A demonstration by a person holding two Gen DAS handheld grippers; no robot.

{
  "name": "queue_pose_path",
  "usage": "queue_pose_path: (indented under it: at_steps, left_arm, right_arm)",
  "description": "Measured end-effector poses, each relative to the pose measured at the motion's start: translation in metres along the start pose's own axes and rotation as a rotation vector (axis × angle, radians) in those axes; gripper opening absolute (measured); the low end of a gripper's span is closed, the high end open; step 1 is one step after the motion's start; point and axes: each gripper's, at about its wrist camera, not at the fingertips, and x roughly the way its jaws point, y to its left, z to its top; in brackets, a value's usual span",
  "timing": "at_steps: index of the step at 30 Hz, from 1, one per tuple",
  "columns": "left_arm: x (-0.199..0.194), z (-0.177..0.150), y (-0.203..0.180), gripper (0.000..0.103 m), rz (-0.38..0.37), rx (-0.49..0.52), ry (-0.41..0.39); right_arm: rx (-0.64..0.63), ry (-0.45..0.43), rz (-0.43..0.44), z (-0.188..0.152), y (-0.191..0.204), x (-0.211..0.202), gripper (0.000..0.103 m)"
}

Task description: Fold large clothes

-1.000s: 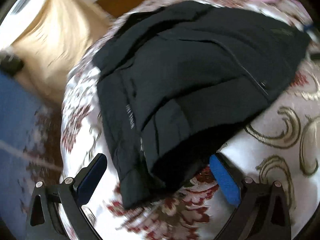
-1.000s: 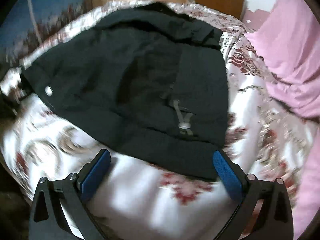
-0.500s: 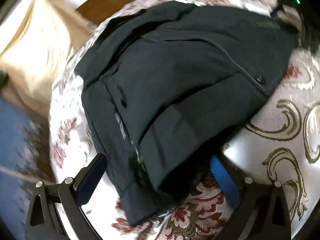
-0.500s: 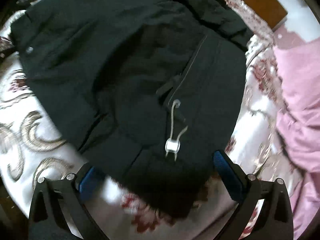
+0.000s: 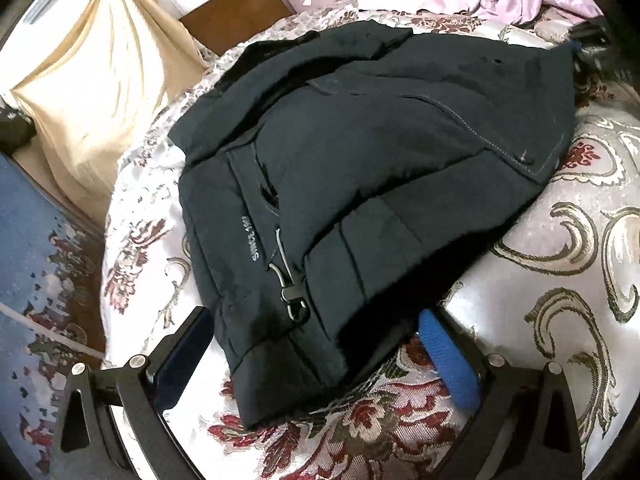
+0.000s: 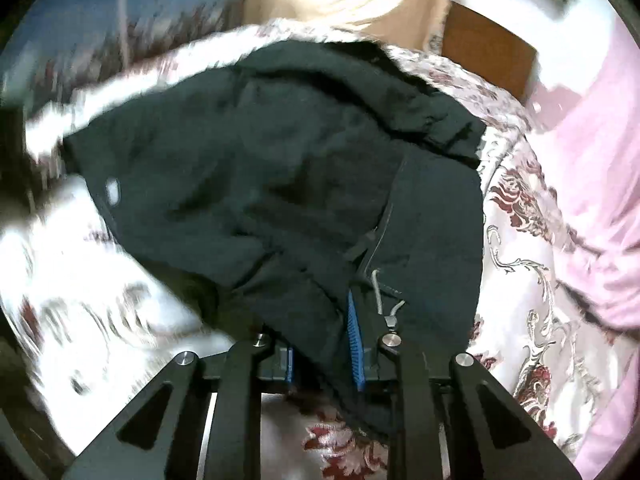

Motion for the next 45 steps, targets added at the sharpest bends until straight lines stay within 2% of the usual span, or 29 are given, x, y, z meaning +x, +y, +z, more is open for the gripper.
queue_pose_path:
  at_steps: [4,7,10,13,18,21,24,27,29,30,32,35,37,40,45]
  left_arm:
    - [0.003,-0.001,0.004,0.103,-0.035,-0.021,0.004]
    - [0.004,-0.002,0.006,0.103,-0.047,-0.030,0.005]
    - [0.004,-0.002,0.006,0.103,-0.052,-0.033,0.006]
    - [0.005,-0.001,0.005,0.103,-0.040,-0.037,0.010]
    - [-0.006,0.000,-0.004,0.103,0.099,0.003,-0.051]
    - [-0.016,0.002,-0.015,0.103,0.198,0.055,-0.113]
    - [-0.022,0.004,-0.021,0.100,0.265,0.094,-0.160]
    - [-0.023,0.008,-0.023,0.078,0.283,0.112,-0.182]
    - [-0.023,0.011,-0.022,0.056,0.272,0.120,-0.182]
    - [-0.022,0.012,-0.022,0.049,0.263,0.125,-0.182]
    - [-0.023,0.013,-0.024,0.024,0.224,0.142,-0.175]
    - [-0.020,0.015,-0.030,0.012,0.238,0.159,-0.150]
    - [-0.022,0.019,-0.032,0.009,0.228,0.129,-0.137]
    - [-0.032,0.022,-0.021,0.007,0.199,0.027,-0.141]
    - [-0.055,0.012,-0.005,0.006,0.150,-0.112,-0.161]
  right_arm:
    - [0.182,-0.089,0.121,0.030,-0.031,-0.017,0.014]
    - [0.268,-0.144,0.160,0.051,-0.046,-0.025,0.014]
    - [0.320,-0.176,0.187,0.067,-0.060,-0.025,0.014]
    - [0.320,-0.187,0.183,0.072,-0.058,-0.026,0.014]
    - [0.290,-0.162,0.168,0.066,-0.054,-0.028,0.014]
    - [0.286,-0.150,0.157,0.053,-0.051,-0.027,0.014]
    - [0.283,-0.143,0.139,0.039,-0.048,-0.024,0.014]
    - [0.275,-0.130,0.116,0.026,-0.044,-0.021,0.014]
    - [0.271,-0.117,0.102,0.017,-0.042,-0.018,0.014]
    - [0.270,-0.112,0.097,0.014,-0.042,-0.017,0.013]
    - [0.269,-0.105,0.082,0.007,-0.040,-0.015,0.014]
    - [0.288,-0.104,0.058,-0.002,-0.037,-0.010,0.014]
    - [0.309,-0.113,0.039,-0.009,-0.033,-0.008,0.012]
    - [0.311,-0.130,-0.005,-0.018,-0.026,-0.011,0.010]
    - [0.302,-0.163,-0.014,-0.035,-0.018,-0.031,0.008]
